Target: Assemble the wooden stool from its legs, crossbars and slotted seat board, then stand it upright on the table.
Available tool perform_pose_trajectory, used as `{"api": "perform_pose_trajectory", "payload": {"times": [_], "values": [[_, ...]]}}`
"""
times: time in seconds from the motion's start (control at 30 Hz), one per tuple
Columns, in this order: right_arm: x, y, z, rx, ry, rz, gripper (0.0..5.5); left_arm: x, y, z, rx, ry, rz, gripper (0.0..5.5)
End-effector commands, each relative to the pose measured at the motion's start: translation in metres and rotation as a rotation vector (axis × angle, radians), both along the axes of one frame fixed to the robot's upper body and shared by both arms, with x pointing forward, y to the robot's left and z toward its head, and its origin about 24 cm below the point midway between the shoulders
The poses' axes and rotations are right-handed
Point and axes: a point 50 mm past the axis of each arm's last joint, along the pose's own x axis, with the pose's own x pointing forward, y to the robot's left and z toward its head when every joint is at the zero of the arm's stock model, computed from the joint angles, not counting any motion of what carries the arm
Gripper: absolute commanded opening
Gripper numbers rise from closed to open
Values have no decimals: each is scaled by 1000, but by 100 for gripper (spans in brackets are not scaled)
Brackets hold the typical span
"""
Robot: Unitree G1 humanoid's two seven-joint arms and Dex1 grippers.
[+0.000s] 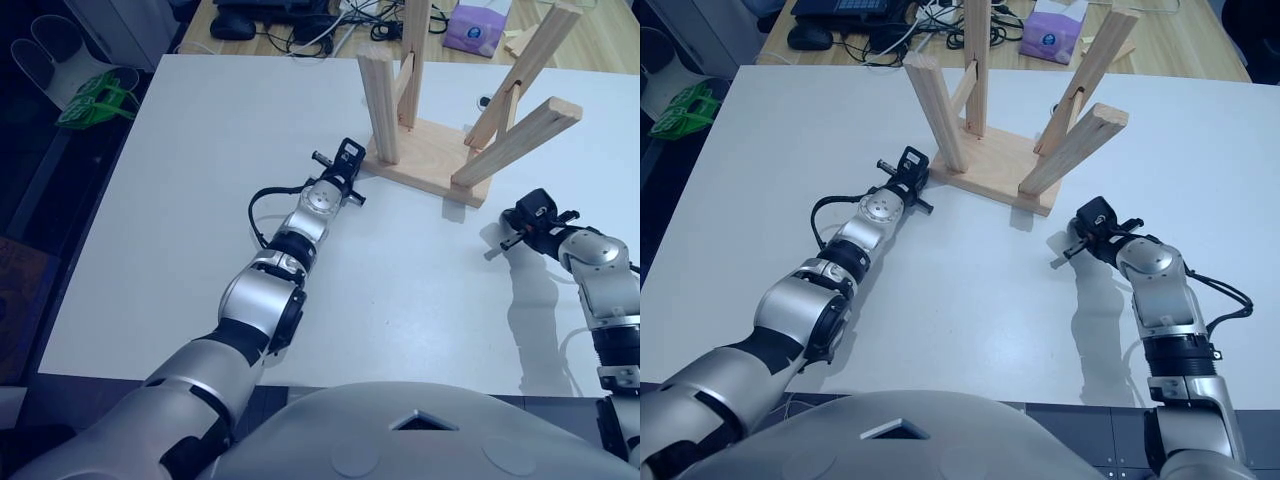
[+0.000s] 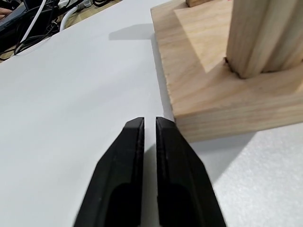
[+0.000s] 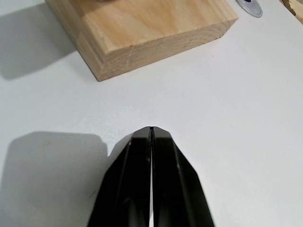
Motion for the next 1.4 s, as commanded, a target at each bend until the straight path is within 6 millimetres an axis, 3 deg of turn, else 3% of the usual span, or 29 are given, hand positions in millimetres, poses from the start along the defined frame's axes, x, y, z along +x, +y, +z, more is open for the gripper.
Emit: {"api": "perform_pose_trajectory", "payload": {"times": [0.03, 0.2, 0.33, 0.47, 0.63, 0.77, 0.9, 1.2, 1.4], "values": [[9, 20, -19, 66, 67, 36, 0, -7, -6, -10, 14, 65, -50, 1], [20, 37, -33, 147, 129, 112, 0, -19, -16, -20, -17, 137, -169, 1], [15, 26, -32, 153, 130, 133, 0, -34, -33, -24, -93, 170, -335, 1], [-1, 19, -28, 144, 144, 203, 0, -64, -42, -29, -155, 196, -487, 1], [-20, 16, -22, 154, 164, 266, 0, -89, -28, -25, -193, 224, -466, 1], [-28, 14, -19, 198, 176, 289, 0, -111, -4, -15, -208, 248, -435, 1], [-42, 14, -1, 281, 181, 366, 0, -131, 21, 6, -241, 257, -396, 1], [-59, 18, 21, 375, 204, 457, 0, -154, 17, 35, -349, 301, -439, 1], [-69, 29, 49, 513, 157, 562, 0, -155, 26, 54, -370, 306, -482, 1]]}}
